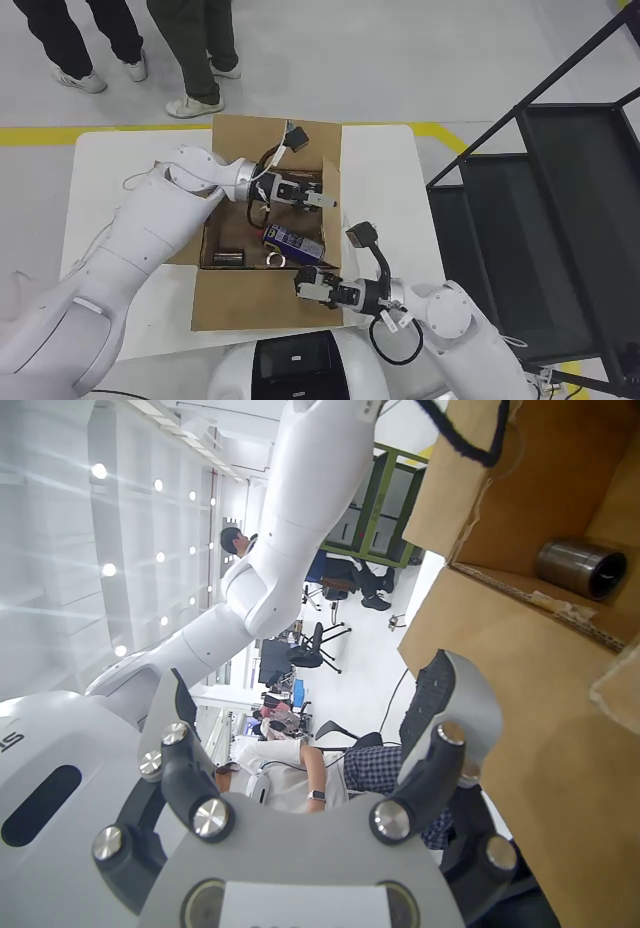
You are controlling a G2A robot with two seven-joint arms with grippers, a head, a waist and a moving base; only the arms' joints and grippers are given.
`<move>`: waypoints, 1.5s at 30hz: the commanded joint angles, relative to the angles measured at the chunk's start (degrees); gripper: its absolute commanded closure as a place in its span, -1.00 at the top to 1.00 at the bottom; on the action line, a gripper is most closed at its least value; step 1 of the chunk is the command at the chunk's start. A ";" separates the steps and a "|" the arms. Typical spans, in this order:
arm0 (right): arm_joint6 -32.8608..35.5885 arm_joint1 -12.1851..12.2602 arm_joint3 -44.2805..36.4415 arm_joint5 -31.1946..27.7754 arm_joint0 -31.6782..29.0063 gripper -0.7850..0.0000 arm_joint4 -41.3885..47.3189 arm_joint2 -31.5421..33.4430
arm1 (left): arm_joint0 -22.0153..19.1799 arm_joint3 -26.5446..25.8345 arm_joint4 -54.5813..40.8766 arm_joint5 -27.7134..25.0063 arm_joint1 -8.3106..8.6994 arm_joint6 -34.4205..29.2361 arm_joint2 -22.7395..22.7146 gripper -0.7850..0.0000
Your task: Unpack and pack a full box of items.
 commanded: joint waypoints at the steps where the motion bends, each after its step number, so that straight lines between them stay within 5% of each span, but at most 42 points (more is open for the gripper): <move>1: -2.89 0.15 -0.76 1.05 -1.41 1.00 -1.35 1.15 | -0.49 0.33 -1.34 0.86 -0.88 -0.84 0.72 1.00; 7: -8.43 0.65 -2.23 1.30 -5.60 1.00 -1.45 5.51 | -1.19 1.56 -1.91 1.53 -2.13 -1.52 1.43 1.00; 12: -13.99 0.97 -2.61 0.04 -10.55 1.00 -0.90 10.05 | -1.56 1.66 -0.56 1.28 -1.09 -1.27 -0.83 1.00; 18: -18.81 1.05 0.37 1.74 -13.60 1.00 2.15 13.24 | 0.16 -1.00 -0.98 1.70 2.12 -1.69 -7.05 1.00; 36: -18.32 0.37 14.28 10.63 -2.25 1.00 7.10 7.33 | 16.63 -17.81 4.74 6.72 13.19 -6.71 -28.92 1.00; 45: -21.73 0.65 4.28 10.92 -1.98 1.00 -0.65 8.06 | 22.00 -19.68 3.99 7.12 15.55 -7.10 -35.32 1.00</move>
